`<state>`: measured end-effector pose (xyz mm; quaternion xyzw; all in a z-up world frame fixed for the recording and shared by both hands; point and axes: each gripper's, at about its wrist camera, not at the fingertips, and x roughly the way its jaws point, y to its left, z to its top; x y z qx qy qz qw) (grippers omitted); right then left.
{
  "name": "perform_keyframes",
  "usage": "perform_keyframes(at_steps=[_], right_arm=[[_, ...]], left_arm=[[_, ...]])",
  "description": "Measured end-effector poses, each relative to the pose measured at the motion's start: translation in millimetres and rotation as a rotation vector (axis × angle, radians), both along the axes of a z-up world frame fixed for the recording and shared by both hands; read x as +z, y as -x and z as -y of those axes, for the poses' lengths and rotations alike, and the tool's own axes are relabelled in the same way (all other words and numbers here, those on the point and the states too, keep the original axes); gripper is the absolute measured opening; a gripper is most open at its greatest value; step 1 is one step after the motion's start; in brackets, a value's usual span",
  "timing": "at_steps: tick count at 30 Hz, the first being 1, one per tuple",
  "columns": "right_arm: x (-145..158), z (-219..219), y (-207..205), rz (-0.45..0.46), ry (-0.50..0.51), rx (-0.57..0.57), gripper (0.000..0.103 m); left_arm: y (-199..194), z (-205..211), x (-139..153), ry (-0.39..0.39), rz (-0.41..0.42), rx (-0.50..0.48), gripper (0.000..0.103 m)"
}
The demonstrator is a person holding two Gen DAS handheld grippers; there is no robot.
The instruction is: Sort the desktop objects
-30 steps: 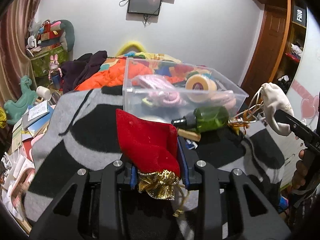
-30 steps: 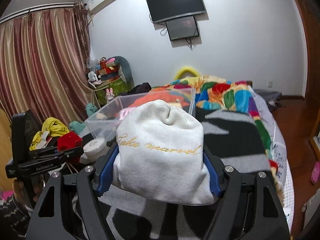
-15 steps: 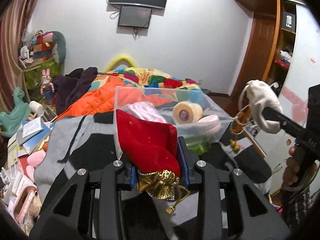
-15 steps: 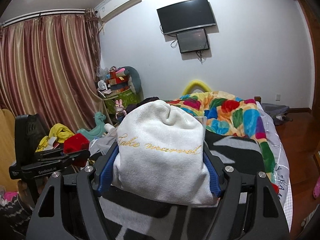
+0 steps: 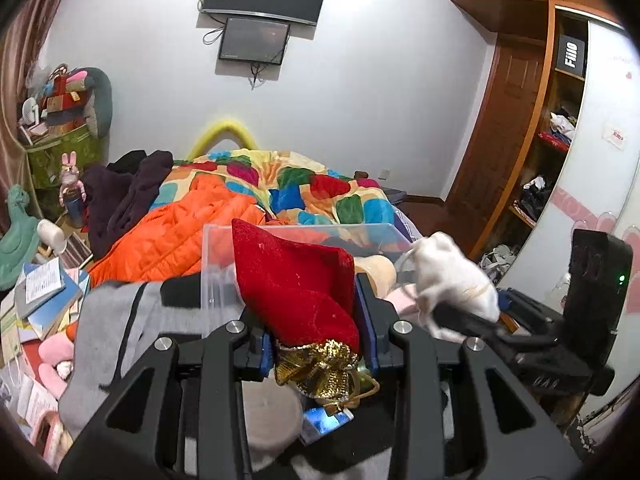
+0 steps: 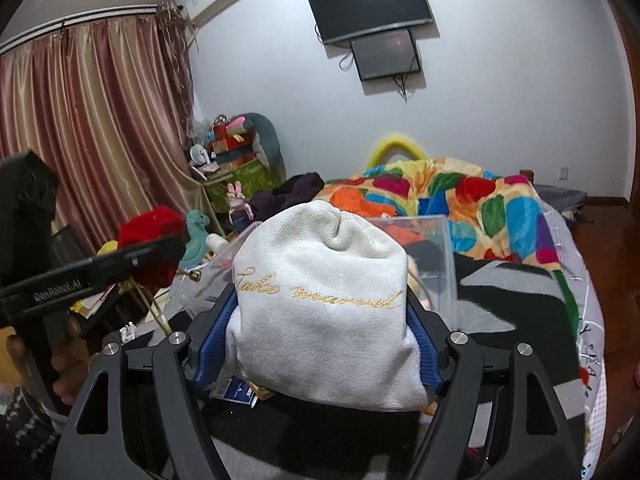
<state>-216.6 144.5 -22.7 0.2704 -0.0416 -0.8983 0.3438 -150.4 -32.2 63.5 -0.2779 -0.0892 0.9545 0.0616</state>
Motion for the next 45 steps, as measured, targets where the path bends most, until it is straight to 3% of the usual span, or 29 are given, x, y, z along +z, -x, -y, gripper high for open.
perform_keyframes(at_steps=[12,26,31,33,40,45], right_arm=[[-2.4,34.0,27.3,0.035,-0.010,0.042,0.073],[-15.1,52.7,39.9,0.030,-0.092,0.009,0.073],[-17.8,53.3,43.5,0.051,-0.090,0.003,0.075],[-17.8,55.0,43.0,0.048,-0.108,0.002,0.077],[-16.1,47.5,39.2,0.052,-0.074,0.005,0.078],[-12.6,45.4,37.3,0.053,-0.064,0.000,0.079]], left_arm=[[45.9,11.7,-10.7,-0.072,0.059,-0.047,0.034],[73.2,7.2,-31.5,0.036,0.096,0.010,0.034],[79.7,1.5,-37.7,0.086,0.106,0.022,0.045],[82.2,1.4,-41.9,0.072,0.122,0.012,0.053],[85.4,13.9,-48.3,-0.015,0.164,0.005,0.058],[81.5,16.6,-45.1,-0.036,0.161,0.006,0.058]])
